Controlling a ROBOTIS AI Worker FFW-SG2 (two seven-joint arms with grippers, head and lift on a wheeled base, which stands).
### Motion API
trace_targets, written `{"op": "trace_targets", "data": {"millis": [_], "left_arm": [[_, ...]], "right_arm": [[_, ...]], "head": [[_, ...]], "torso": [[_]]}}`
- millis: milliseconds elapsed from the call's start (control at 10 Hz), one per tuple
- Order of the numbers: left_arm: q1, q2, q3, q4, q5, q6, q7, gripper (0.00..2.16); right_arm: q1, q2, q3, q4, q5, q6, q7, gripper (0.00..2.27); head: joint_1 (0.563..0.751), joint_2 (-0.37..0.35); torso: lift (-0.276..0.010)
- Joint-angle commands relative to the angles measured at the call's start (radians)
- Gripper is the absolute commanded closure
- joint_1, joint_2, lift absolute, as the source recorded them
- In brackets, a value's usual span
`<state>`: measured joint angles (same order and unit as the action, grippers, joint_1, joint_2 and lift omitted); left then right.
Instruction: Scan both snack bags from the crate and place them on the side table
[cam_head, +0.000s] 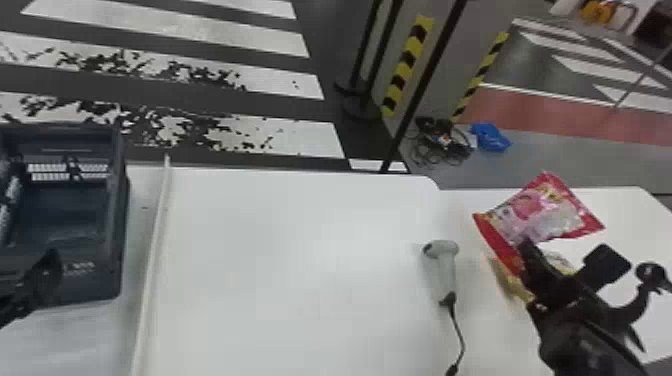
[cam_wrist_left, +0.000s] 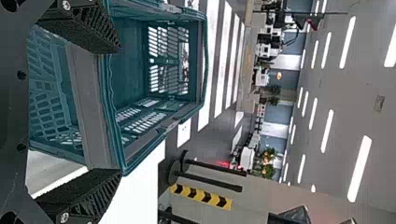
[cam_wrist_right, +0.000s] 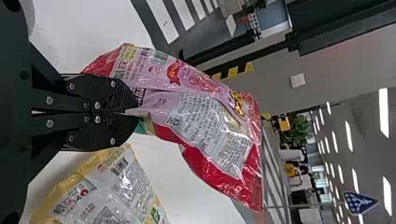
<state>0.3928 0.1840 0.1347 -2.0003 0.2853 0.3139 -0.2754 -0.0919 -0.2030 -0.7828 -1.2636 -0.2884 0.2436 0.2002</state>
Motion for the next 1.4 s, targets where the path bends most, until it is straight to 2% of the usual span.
{"op": "trace_targets", "data": {"millis": [0,100,200,300,500,600,800,1100,1200,1300], "left_arm": [[-0.002,0.002,-0.006,0.0,0.0,-0.014,-0.007,0.09],[-0.005,0.005,-0.01,0.0,0.0,-0.017,-0.008,0.09],[-0.006,0.006,-0.012,0.0,0.0,-0.029,-0.016,0.09],[-0.008,0.008,-0.015,0.0,0.002,-0.038,-0.018,0.09],[-0.009,0.006,-0.021,-0.006,0.0,-0.041,-0.016,0.09],[-0.009,0.005,-0.024,-0.012,-0.002,-0.038,-0.013,0.09],[-0.009,0.003,-0.027,-0.029,-0.011,-0.038,-0.01,0.09],[-0.008,-0.004,-0.052,-0.063,-0.038,-0.038,-0.002,0.09],[-0.006,-0.006,-0.066,-0.074,-0.049,-0.038,0.005,0.09],[-0.006,-0.006,-0.092,-0.08,-0.066,-0.035,0.016,0.09]], "right_arm": [[-0.032,-0.036,-0.006,0.107,-0.006,-0.091,-0.039,2.26],[-0.046,-0.065,-0.007,0.176,-0.001,-0.137,-0.047,1.97],[-0.057,-0.081,-0.006,0.227,0.006,-0.201,-0.056,0.87],[-0.055,-0.085,-0.006,0.237,0.011,-0.223,-0.065,0.0],[-0.046,-0.082,-0.007,0.237,0.008,-0.281,-0.099,0.04],[-0.031,-0.067,-0.007,0.217,0.005,-0.299,-0.11,0.05],[0.083,0.022,0.048,-0.02,0.008,-0.299,-0.133,0.05],[0.274,0.175,0.246,-0.413,0.037,-0.312,-0.133,0.06],[0.319,0.204,0.332,-0.494,0.087,-0.333,-0.151,0.03],[0.354,0.204,0.439,-0.54,0.173,-0.349,-0.197,0.01]], "head": [[0.695,-0.35],[0.695,-0.35],[0.695,-0.35],[0.695,-0.35],[0.695,-0.35],[0.695,-0.35],[0.695,-0.35],[0.695,-0.35],[0.695,-0.35],[0.695,-0.35]], "torso": [[-0.095],[-0.095],[-0.095],[-0.095],[-0.095],[-0.095],[-0.095],[-0.095],[-0.095],[-0.095]]}}
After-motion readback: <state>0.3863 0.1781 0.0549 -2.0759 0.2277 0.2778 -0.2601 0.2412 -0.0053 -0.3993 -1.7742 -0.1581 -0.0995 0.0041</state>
